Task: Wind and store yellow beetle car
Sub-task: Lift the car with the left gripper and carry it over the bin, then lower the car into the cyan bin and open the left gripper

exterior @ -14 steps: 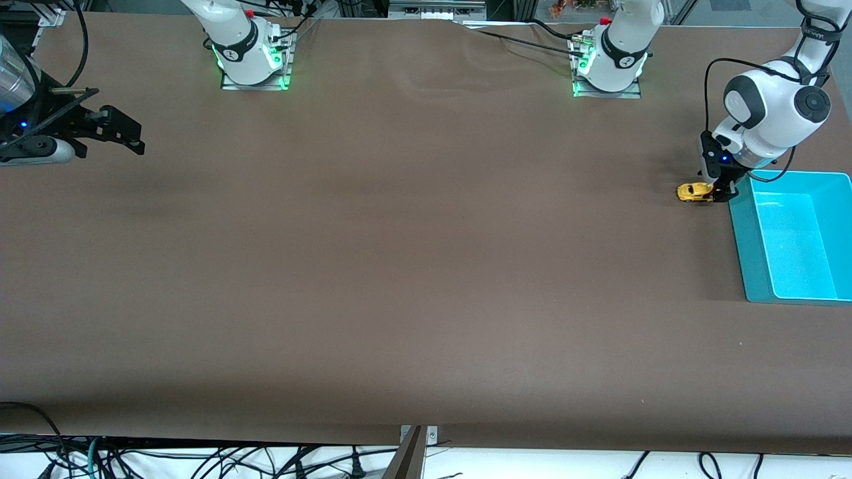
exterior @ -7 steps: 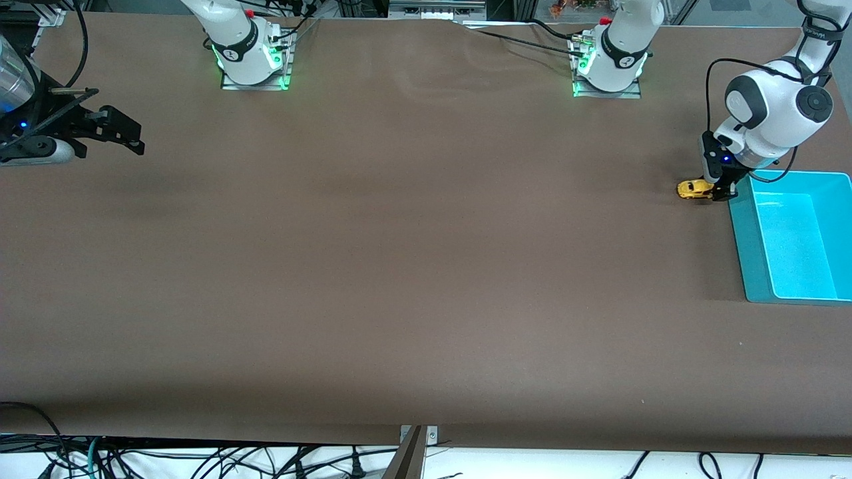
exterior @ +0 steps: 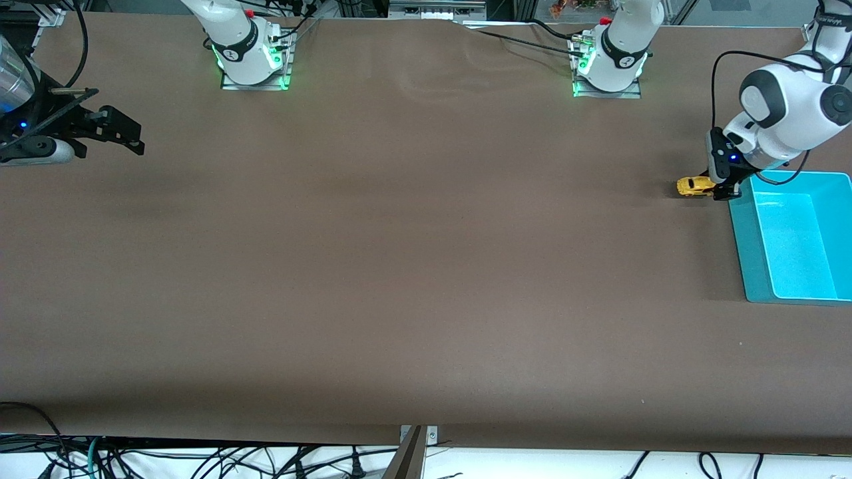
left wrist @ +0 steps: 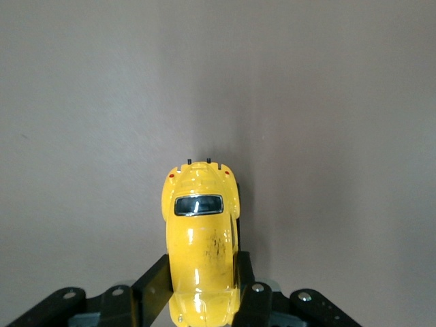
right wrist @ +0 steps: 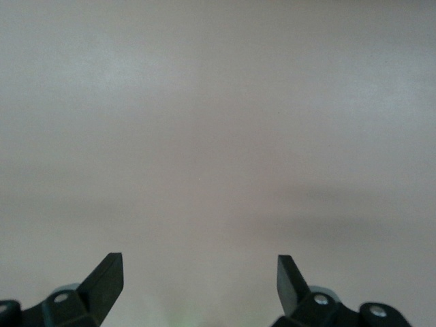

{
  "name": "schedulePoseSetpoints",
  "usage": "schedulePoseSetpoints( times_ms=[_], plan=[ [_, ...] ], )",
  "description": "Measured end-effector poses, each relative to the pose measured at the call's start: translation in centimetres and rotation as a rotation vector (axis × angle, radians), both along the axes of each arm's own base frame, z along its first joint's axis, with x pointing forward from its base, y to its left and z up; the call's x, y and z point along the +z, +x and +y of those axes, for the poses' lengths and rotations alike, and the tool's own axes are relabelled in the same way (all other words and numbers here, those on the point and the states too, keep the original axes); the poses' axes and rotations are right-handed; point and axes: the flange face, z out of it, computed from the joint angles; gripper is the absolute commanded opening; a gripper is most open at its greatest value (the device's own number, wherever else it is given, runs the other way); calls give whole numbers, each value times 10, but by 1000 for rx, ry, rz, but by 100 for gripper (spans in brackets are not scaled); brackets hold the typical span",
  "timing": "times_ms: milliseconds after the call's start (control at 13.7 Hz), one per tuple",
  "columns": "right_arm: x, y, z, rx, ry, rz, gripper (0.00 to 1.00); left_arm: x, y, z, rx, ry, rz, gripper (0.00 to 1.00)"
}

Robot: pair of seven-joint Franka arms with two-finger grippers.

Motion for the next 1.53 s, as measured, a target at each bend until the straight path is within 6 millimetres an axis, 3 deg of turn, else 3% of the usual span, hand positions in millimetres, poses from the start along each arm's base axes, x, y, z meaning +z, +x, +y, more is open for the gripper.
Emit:
schedulePoseSetpoints(
  times_ms=[146, 292, 512, 658, 950, 1535],
  plan=[
    [0, 0, 0, 0, 0, 0, 100, 30, 15, -1, -8, -16, 17, 6],
    [0, 0, 0, 0, 0, 0, 100, 61, 30, 13, 3, -22, 25, 6],
    [0, 0, 0, 0, 0, 0, 100, 96, 37, 61, -12, -20, 0, 6],
    [0, 0, 0, -1, 0, 1, 100, 102, 37, 103, -24, -23, -9, 6],
    [0, 0, 0, -1, 0, 1, 100, 75, 38, 165, -49, -44, 4, 6],
    [-1, 0, -1, -1, 0, 1, 100, 12, 60, 221, -60, -66, 24, 6]
  ],
)
